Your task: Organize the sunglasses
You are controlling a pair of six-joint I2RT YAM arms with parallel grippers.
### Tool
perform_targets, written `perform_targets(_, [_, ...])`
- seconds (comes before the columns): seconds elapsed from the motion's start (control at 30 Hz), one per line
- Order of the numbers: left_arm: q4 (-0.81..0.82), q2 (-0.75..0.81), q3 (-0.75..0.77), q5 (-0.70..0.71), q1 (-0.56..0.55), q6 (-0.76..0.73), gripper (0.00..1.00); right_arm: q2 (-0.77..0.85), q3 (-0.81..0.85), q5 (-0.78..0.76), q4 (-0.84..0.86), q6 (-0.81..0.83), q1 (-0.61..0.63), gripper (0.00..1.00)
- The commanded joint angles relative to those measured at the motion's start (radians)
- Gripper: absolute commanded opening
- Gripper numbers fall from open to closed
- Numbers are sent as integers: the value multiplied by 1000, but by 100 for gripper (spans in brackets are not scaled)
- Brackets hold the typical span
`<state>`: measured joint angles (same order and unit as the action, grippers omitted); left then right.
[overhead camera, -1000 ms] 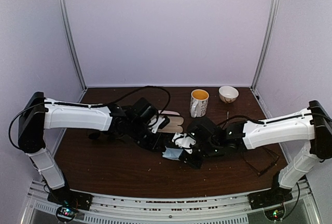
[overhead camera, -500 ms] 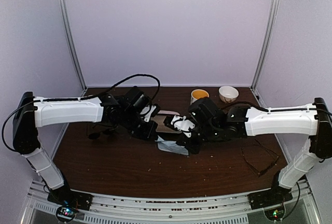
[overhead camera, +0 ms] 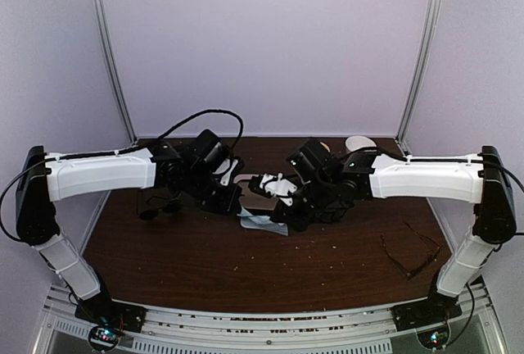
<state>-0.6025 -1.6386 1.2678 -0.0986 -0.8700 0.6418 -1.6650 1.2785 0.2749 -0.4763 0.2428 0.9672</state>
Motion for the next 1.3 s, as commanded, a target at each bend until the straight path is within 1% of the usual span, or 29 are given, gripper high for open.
perform_targets(0.0, [37,43,-92,-41,5,34,0,-19,-19,81,-33,14,25,0])
perform_targets(0.1, [54,56,-143,-68,3,47,0,-23,-53,107,-28,-2,46,0])
perform_targets(0.3, [53,66,-184,-113,-20,63,0,-23,-126,143,1,-65,93,0])
perform_targets(0.43, [53,81,-212,-131,-42,85,0,-17,-183,178,43,-116,145,0])
perform_targets(0.67, [54,90,-256,-155,-76,132,0,-21,-237,188,122,-207,220,0])
perform_targets(0.87, [52,59,-240,-161,-86,141,0,-43,-237,182,139,-234,237,0])
perform_targets(1.27, [-3,-31,-148,-139,-81,136,0,-73,-208,149,119,-224,215,0])
